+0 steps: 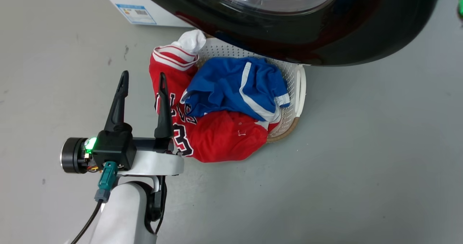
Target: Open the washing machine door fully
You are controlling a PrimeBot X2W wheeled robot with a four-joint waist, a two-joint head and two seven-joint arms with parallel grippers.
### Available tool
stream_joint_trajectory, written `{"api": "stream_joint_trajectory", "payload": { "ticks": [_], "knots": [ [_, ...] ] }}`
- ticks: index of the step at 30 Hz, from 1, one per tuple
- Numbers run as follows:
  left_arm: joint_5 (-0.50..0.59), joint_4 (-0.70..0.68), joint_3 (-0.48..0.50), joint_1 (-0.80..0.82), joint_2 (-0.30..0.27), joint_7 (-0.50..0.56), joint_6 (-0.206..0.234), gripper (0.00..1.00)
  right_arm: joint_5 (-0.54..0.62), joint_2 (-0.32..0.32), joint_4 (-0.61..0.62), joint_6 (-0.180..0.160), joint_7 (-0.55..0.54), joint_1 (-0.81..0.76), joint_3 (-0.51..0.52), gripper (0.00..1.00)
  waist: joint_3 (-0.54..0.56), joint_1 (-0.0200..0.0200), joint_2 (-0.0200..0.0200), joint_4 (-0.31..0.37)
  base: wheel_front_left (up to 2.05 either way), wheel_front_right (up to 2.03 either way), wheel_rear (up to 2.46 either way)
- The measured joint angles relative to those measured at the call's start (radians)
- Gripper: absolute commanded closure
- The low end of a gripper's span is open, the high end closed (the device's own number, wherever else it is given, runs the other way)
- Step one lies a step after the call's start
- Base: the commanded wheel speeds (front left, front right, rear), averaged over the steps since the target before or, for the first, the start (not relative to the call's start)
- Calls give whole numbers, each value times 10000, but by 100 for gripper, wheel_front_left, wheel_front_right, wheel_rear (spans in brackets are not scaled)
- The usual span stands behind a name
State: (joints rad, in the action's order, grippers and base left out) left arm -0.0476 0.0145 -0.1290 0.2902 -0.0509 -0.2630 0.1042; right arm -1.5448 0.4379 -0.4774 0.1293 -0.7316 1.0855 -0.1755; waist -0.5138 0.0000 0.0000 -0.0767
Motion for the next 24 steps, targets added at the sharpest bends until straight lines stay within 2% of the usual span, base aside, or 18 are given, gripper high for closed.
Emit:
{"api": "stream_joint_trajectory", "payload": {
  "ticks": [14,24],
  "knots": [
    [123,107,278,-429,-2,0,-155,0,-226,-174,1434,-2,-541,-1894,-474,100,849,0,0,375,0,0,0],
    [247,155,370,-869,-2,0,-180,0,-449,-650,2065,0,-589,-3448,-821,100,1554,0,0,489,0,0,0]
  ]
}}
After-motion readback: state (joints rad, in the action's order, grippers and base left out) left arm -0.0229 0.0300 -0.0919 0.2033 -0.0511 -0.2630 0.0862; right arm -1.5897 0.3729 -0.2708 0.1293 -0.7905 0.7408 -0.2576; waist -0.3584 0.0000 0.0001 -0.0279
